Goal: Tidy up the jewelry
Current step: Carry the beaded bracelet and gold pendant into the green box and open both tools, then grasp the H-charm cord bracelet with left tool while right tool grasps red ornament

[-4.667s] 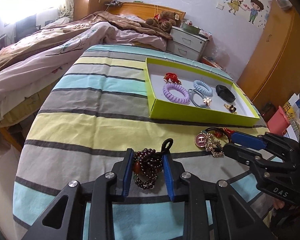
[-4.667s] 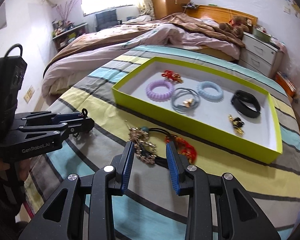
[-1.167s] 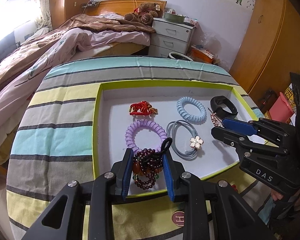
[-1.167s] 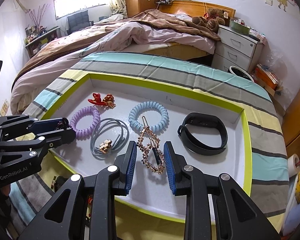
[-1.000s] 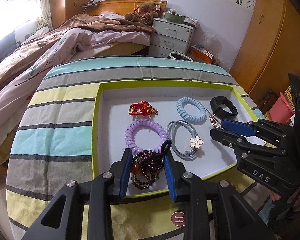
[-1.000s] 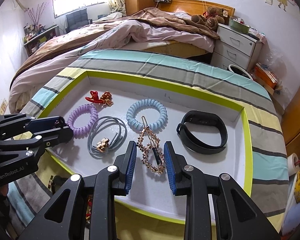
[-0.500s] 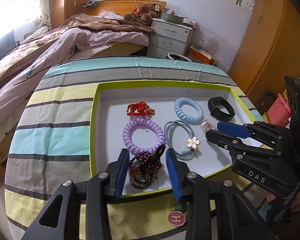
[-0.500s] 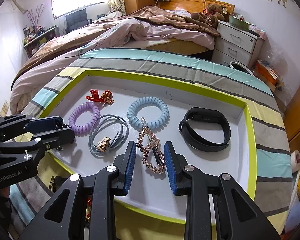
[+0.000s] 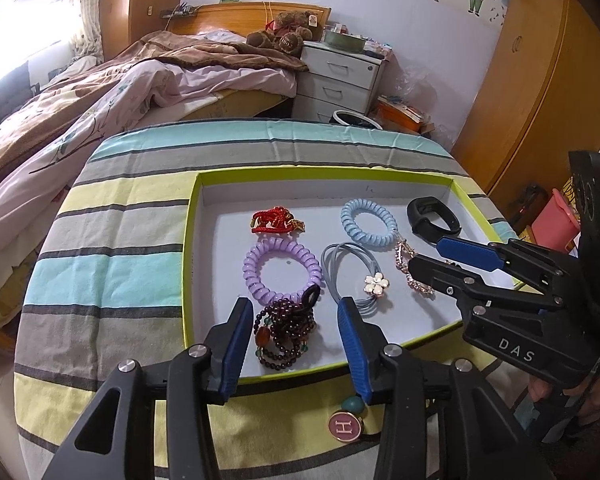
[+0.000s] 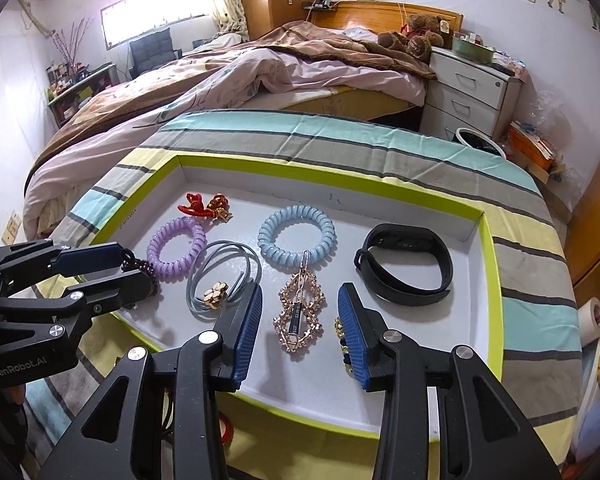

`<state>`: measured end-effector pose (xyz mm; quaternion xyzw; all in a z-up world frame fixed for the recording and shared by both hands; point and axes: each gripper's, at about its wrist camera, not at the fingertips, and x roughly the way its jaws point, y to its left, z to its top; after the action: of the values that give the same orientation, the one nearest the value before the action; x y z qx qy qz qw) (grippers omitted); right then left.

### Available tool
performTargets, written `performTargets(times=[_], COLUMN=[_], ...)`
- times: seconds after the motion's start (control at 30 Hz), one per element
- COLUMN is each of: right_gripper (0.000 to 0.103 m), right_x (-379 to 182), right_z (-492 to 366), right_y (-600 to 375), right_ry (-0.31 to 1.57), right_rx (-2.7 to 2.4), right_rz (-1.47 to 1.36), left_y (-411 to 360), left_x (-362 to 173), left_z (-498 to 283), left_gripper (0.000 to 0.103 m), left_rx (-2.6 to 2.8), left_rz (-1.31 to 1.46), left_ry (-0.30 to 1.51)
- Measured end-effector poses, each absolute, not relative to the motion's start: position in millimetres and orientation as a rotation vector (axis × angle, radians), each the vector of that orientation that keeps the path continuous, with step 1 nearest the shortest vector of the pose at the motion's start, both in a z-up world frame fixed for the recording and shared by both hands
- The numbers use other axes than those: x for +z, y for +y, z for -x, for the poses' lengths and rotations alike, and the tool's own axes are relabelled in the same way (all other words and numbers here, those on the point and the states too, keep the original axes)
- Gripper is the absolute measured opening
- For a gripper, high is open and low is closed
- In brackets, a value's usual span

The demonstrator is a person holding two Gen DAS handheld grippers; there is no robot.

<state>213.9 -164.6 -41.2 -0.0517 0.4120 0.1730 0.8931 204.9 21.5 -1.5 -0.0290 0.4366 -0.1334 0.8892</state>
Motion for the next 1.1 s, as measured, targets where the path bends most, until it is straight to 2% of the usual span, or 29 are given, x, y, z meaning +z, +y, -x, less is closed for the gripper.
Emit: performTargets(times=[0.03, 0.1, 0.7, 1.1], right_gripper=[0.041, 0.041, 0.041, 0.041], right_x=[-40, -38, -22, -42], right_z=[-212, -209, -150, -131], right_y=[-165, -166, -179, -183], right_ry=[0.853, 0.846, 0.79, 0.836], right_rx=[0.359, 0.36, 0.399, 0.39], right_rz=[0.101, 0.096, 0.074, 0.083], left_y=[22, 22, 41, 16], left_x=[0, 3, 19, -9], left_z=[-203, -199, -144, -145], left_gripper=[0.05, 0.053, 0.053, 0.053], left_rx=[-0.275, -0.278, -0.266, -0.315], left_rz=[0.062, 0.069, 0.126, 0.097], left_ry=[0.905, 0.897, 0.849, 0.934])
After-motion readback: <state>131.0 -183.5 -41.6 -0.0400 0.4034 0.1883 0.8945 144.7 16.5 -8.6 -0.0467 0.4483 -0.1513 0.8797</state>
